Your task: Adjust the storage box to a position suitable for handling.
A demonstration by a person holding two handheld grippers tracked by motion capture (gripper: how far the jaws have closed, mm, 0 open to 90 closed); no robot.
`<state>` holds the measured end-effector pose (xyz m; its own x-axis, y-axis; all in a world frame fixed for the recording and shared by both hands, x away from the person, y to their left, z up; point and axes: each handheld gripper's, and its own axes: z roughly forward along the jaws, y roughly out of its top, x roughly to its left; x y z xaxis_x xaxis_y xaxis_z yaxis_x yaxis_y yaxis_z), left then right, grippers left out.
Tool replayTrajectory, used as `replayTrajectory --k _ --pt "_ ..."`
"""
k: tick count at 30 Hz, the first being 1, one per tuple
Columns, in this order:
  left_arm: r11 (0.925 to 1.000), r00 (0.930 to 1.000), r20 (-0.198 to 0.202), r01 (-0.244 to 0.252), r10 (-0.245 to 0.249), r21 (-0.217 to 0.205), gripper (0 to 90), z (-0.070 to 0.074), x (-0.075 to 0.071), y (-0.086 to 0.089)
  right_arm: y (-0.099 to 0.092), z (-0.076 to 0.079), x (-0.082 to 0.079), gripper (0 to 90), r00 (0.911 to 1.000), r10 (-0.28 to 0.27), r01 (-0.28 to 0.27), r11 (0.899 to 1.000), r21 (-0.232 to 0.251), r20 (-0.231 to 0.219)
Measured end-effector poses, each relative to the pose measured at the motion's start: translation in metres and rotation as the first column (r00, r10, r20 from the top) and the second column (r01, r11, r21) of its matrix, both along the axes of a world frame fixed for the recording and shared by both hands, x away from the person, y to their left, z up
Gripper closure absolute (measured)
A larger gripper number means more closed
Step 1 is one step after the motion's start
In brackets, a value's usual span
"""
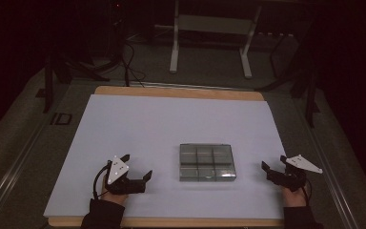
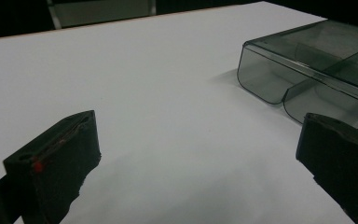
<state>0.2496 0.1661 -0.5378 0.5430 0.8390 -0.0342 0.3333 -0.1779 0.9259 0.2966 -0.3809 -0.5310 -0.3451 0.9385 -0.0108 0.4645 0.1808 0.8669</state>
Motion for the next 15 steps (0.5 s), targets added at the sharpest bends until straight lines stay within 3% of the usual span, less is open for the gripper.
replayTrajectory --k 15 --pt "0.9988 0.9984 -0.030 0.047 -0.047 -0.013 0.6 -0.0002 0.0034 0.0012 0.0017 -0.0006 0.0018 14.2 0.9998 0.006 -0.007 1.000 -0.016 -0.021"
